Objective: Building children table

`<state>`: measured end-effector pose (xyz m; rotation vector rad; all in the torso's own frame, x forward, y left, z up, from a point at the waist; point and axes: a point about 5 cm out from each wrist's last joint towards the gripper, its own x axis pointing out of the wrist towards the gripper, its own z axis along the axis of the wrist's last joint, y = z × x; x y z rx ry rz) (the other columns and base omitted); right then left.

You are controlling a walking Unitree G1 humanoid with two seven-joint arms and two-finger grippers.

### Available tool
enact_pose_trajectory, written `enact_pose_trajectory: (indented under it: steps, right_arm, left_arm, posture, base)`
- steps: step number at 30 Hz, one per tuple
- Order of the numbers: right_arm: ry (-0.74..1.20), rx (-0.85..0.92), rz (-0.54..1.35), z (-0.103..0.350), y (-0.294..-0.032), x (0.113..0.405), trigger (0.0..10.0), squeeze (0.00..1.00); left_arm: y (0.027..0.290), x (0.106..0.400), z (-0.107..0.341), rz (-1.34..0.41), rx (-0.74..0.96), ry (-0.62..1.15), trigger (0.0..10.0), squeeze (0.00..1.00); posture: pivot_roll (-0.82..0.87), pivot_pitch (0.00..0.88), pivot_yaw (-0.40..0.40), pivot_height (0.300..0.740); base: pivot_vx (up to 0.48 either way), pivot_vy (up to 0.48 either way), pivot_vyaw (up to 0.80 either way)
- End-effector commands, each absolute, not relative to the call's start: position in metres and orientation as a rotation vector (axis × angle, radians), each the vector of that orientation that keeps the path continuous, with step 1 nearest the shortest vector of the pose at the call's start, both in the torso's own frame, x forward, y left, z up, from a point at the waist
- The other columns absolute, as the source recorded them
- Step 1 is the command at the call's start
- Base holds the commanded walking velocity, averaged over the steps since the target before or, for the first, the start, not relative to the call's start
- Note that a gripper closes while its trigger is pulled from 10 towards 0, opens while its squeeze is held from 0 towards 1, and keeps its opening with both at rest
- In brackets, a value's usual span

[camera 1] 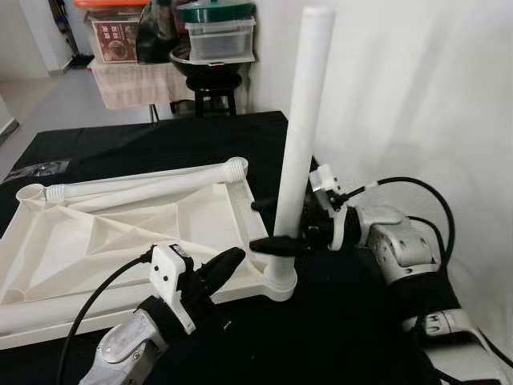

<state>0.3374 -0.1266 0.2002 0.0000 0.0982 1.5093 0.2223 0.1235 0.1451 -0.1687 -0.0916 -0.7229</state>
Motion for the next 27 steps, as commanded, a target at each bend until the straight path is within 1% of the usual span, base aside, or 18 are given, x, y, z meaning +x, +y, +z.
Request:
enact_pose_trajectory:
  steps: [1,4,8,11,12,13,14,15,16,18,19,20,21,22,23,25,26,27]
  right_arm:
    - [0.087,-0.038,1.533,0.209,-0.122,0.344,0.0,0.00]
    - [0.102,-0.025,1.577,0.212,-0.121,0.347,0.0,0.00]
    - [0.103,-0.026,1.582,0.212,-0.121,0.347,0.0,0.00]
    - [0.098,-0.044,1.571,0.208,-0.125,0.345,0.0,0.00]
    - [0.083,-0.061,1.518,0.204,-0.130,0.343,0.0,0.00]
    - [0.083,-0.061,1.518,0.204,-0.130,0.343,0.0,0.00]
    - [0.073,-0.071,1.484,0.202,-0.134,0.342,0.0,0.00]
    - [0.058,-0.071,1.391,0.197,-0.135,0.340,0.0,0.00]
    - [0.058,-0.071,1.391,0.197,-0.135,0.340,0.0,0.00]
    - [0.067,-0.018,1.148,0.179,-0.124,0.332,0.0,0.00]
    - [0.067,-0.018,1.148,0.179,-0.124,0.332,0.0,0.00]
    - [0.064,0.086,0.844,0.164,-0.113,0.328,0.0,0.00]
    - [0.064,0.086,0.844,0.164,-0.113,0.328,0.0,0.00]
    - [-0.004,0.015,0.753,0.164,-0.105,0.316,0.0,0.00]
    - [0.043,0.091,0.694,0.160,-0.106,0.314,0.0,0.00]
    - [0.043,0.091,0.694,0.160,-0.106,0.314,0.0,0.00]
    - [0.075,0.105,0.689,0.155,-0.108,0.313,0.0,0.00]
    - [0.118,0.087,0.739,0.147,-0.104,0.312,0.0,0.00]
  left_arm:
    - [0.122,0.221,0.142,-0.716,-0.169,-0.076,10.0,0.00]
    - [0.123,0.221,0.142,-0.717,-0.168,-0.074,10.0,0.00]
    - [0.123,0.220,0.142,-0.718,-0.167,-0.073,10.0,0.00]
    - [0.124,0.220,0.142,-0.718,-0.167,-0.072,10.0,0.00]
    - [0.124,0.220,0.142,-0.717,-0.168,-0.072,10.0,0.00]
    - [0.124,0.220,0.142,-0.717,-0.168,-0.072,10.0,0.00]
    - [0.125,0.220,0.142,-0.716,-0.168,-0.072,10.0,0.00]
    - [0.125,0.220,0.143,-0.716,-0.170,-0.072,10.0,0.00]
    - [0.125,0.220,0.143,-0.716,-0.170,-0.072,10.0,0.00]
    - [0.127,0.219,0.143,-0.717,-0.170,-0.070,10.0,0.00]
    - [0.127,0.219,0.143,-0.717,-0.170,-0.070,10.0,0.00]
    - [0.128,0.219,0.143,-0.717,-0.169,-0.070,10.0,0.00]
    - [0.128,0.219,0.143,-0.717,-0.169,-0.070,10.0,0.00]
    - [0.130,0.220,0.143,-0.716,-0.169,-0.070,10.0,0.00]
    - [0.131,0.221,0.142,-0.711,-0.173,-0.069,10.0,0.00]
    - [0.131,0.221,0.142,-0.711,-0.173,-0.069,10.0,0.00]
    - [0.131,0.221,0.142,-0.705,-0.179,-0.071,10.0,0.00]
    - [0.130,0.222,0.142,-0.713,-0.176,-0.068,10.0,0.00]
  posture:
    - [-0.04,0.000,-0.044,0.740]
    - [-0.04,0.000,-0.042,0.740]
    - [-0.04,0.000,-0.041,0.740]
    - [-0.05,0.000,-0.036,0.740]
    - [-0.06,0.000,-0.028,0.740]
    - [-0.06,0.000,-0.028,0.740]
    - [-0.06,0.000,-0.028,0.740]
    - [-0.07,0.000,-0.027,0.740]
    - [-0.07,0.000,-0.027,0.740]
    - [-0.07,0.000,-0.034,0.740]
    - [-0.07,0.000,-0.034,0.740]
    - [-0.08,0.000,-0.032,0.740]
    - [-0.08,0.000,-0.032,0.740]
    - [-0.09,0.000,-0.017,0.740]
    - [-0.13,0.000,0.004,0.740]
    - [-0.13,0.000,0.004,0.740]
    - [-0.12,0.000,-0.008,0.740]
    - [-0.09,0.000,-0.028,0.740]
  base:
    - [0.000,0.000,0.00]
    - [0.000,0.000,0.00]
    - [0.000,0.000,0.00]
    - [0.000,0.000,0.00]
    - [0.000,0.000,0.00]
    - [0.000,0.000,0.00]
    - [0.000,0.000,0.00]
    - [0.000,0.000,0.00]
    - [0.000,0.000,0.00]
    - [0.000,0.000,0.00]
    - [0.000,0.000,0.00]
    - [0.000,0.000,0.00]
    - [0.000,0.000,0.00]
    - [0.000,0.000,0.00]
    - [0.000,0.000,0.00]
    - [0.000,0.000,0.00]
    - [0.000,0.000,0.00]
    - [0.000,0.000,0.00]
